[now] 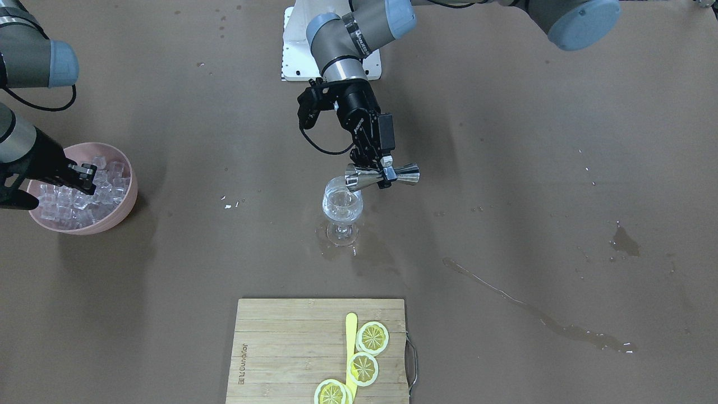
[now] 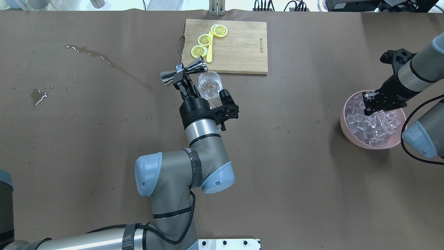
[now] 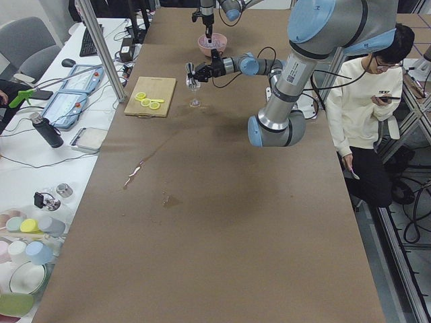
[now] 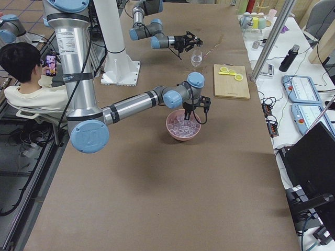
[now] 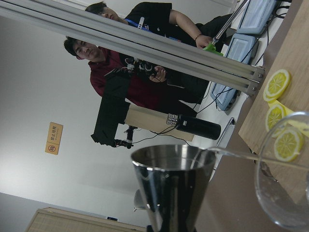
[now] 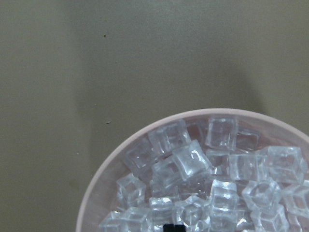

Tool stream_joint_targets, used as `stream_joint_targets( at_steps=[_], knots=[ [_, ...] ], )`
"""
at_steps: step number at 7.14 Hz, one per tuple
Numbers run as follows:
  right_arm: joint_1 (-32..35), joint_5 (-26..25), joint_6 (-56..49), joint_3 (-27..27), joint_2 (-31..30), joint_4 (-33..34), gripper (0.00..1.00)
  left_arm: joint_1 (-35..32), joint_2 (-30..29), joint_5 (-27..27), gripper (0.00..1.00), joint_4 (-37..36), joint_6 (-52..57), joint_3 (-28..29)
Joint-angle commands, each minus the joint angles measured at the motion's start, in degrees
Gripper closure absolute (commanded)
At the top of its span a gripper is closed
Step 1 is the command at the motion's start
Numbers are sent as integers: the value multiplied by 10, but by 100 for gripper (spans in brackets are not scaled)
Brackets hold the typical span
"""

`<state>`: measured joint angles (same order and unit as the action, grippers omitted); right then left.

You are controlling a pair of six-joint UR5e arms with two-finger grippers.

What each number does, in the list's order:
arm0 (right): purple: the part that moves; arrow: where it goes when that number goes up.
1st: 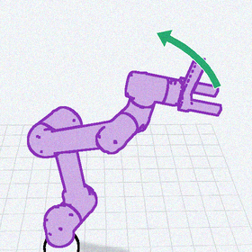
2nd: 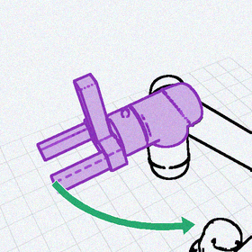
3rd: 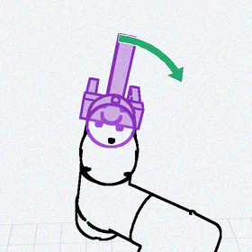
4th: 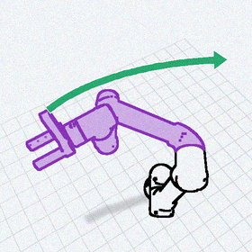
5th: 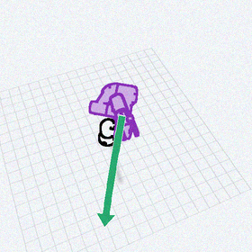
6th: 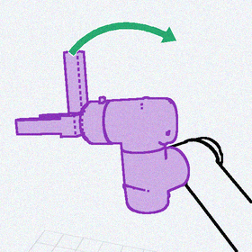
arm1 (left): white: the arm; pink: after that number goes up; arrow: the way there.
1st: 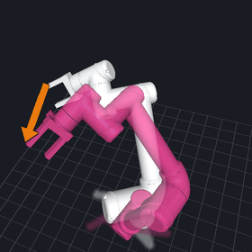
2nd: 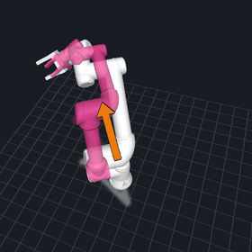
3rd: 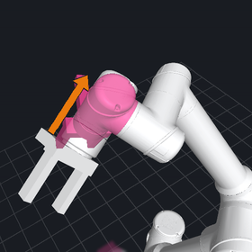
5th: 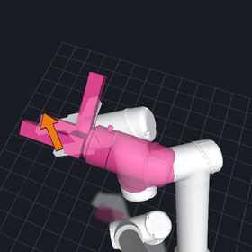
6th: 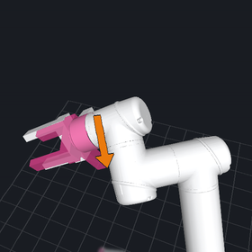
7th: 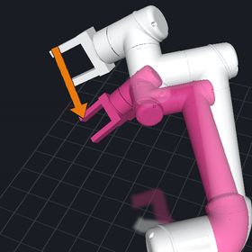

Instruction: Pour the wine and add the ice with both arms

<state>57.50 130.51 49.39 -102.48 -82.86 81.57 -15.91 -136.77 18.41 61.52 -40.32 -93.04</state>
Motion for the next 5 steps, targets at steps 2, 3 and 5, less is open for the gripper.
stream_joint_targets(
  at_steps=[2,3,5],
  knots=[
    [-11,-14,1,10,-1,-3,45,-4,-8,25,100,70,-10,-36],
    [-12,-16,1,13,-3,-4,38,-10,-3,56,100,74,-10,-78],
    [-14,-20,0,17,-4,-7,19,-61,49,163,100,106,-11,-161]
  ],
)
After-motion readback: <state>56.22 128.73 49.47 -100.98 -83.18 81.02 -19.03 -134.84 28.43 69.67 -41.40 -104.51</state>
